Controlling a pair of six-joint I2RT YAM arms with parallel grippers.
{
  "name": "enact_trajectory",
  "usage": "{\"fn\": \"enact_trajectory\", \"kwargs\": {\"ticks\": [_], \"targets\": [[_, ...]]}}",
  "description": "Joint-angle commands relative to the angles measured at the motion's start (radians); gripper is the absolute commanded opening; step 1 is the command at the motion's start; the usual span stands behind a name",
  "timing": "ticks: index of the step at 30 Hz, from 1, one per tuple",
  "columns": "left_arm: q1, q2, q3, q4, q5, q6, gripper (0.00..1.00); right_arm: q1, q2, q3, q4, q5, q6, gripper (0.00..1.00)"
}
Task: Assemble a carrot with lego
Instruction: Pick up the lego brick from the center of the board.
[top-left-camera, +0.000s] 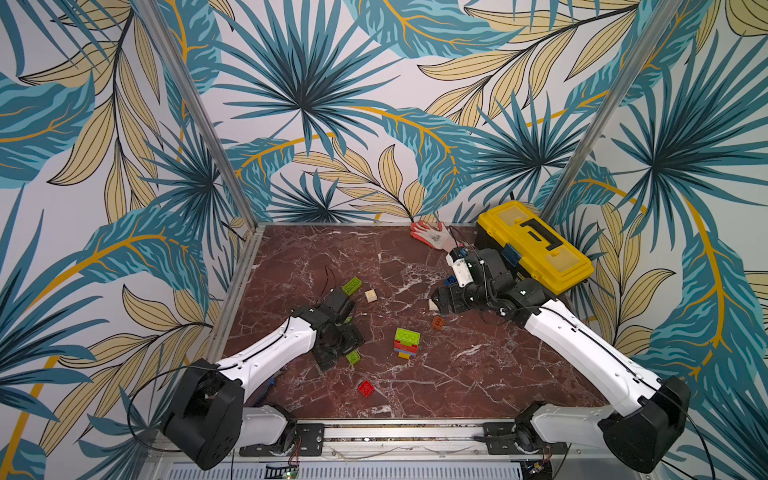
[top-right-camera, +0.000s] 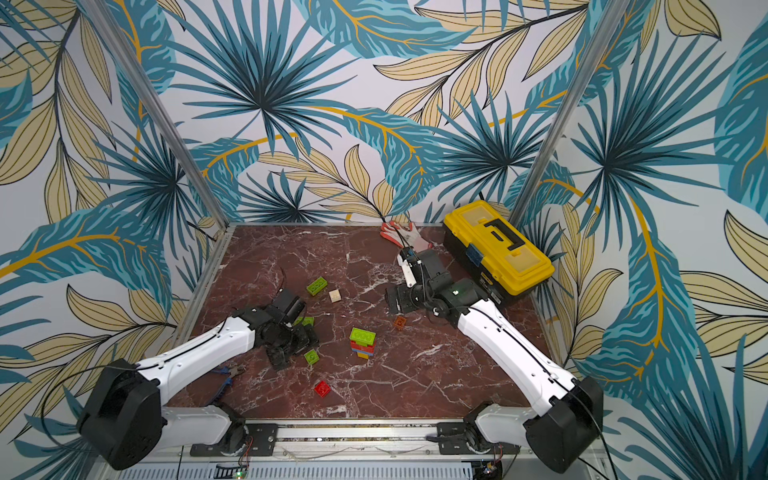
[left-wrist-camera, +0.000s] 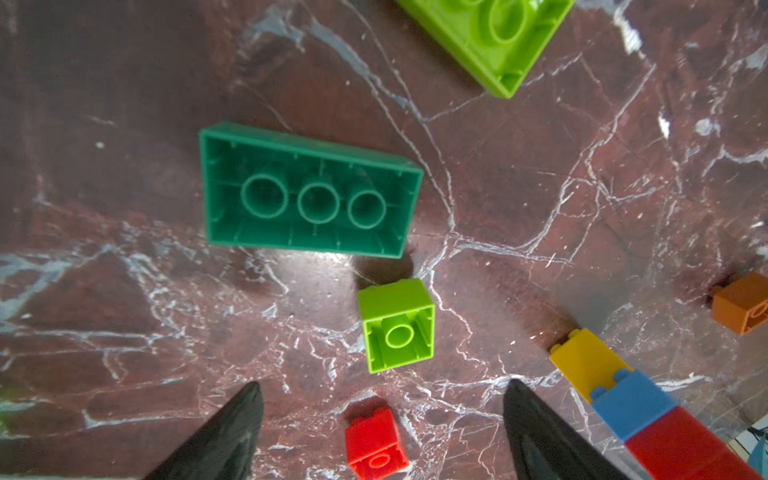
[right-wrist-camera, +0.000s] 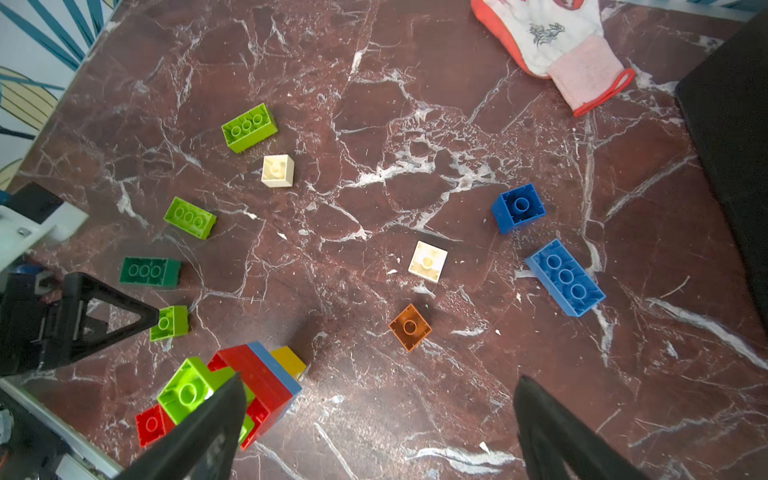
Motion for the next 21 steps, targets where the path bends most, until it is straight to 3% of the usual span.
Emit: {"fn": "enact_trajectory", "kwargs": {"ticks": [1,6,21], "targets": [[-0.016,0.058,0.07,-0.002,-0.039,-0.061,0.86,-0.02,-0.038,-0.064,0.068,-0.018,0.057,0.99],[-0.043,0.179,0.123,-0.003,-0.027,-0.06,0.75,-0.076,-0.053,-0.129,0.098,-0.079,0.055,0.99],[-0.063,0.22,0.12,-0.007,-0.05,-0.056,0.73,-0.151,-0.043,-0.198,0.146,-0.159,0.051,0.99]]}}
